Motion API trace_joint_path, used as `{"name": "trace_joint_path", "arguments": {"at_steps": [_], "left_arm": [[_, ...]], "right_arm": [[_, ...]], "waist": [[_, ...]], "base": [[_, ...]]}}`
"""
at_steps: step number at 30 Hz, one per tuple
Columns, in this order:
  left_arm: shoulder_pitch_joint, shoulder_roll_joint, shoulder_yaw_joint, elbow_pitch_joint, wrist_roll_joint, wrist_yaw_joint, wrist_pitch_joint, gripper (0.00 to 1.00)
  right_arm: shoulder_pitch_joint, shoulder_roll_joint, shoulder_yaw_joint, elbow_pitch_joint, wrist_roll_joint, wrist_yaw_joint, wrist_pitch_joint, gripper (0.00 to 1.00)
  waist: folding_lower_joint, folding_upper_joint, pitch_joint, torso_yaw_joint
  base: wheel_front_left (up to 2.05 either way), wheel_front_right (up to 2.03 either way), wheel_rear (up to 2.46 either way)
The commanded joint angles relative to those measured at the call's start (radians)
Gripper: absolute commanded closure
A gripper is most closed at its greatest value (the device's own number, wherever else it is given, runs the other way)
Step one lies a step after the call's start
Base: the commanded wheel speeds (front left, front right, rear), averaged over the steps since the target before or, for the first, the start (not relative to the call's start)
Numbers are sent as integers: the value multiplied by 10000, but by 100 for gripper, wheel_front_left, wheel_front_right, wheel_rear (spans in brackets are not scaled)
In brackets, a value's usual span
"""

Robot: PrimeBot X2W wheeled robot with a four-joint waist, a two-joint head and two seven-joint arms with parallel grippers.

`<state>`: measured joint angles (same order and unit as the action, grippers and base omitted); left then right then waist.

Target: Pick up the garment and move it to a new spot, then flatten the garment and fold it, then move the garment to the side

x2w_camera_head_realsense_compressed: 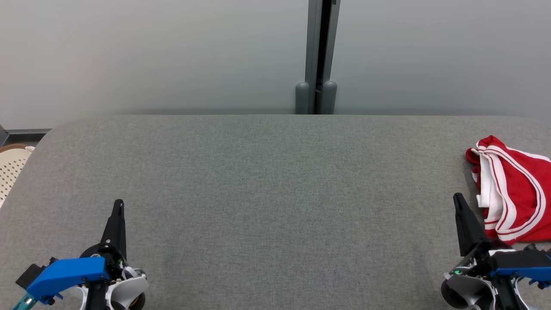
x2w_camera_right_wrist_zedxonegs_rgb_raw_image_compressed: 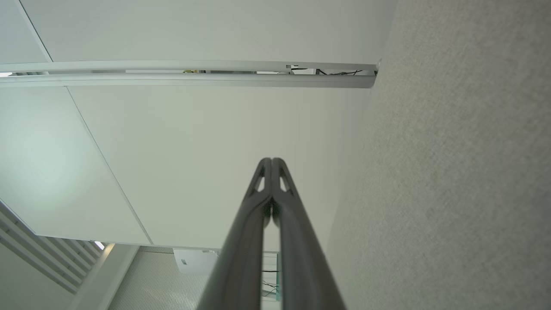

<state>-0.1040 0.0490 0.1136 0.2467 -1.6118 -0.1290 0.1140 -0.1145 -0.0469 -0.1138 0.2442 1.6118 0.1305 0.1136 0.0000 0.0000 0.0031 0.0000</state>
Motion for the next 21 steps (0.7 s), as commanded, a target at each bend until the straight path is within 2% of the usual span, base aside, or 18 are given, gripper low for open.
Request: {"name": "trace_joint_path", "arguments": {"at_steps": [1, 21], "left_arm": [[-105, 23, 16, -45, -23, -32, 37, 100], [-105, 23, 15, -46, -24, -32, 36, 100]], "right_arm": [[127, -62, -21, -37, 25, 4, 43, 100], [126, -62, -20, -37, 25, 4, 42, 100]], "waist": [[0, 0, 0, 0], [0, 0, 0, 0]], "base": [[0, 0, 0], [0, 0, 0]]}}
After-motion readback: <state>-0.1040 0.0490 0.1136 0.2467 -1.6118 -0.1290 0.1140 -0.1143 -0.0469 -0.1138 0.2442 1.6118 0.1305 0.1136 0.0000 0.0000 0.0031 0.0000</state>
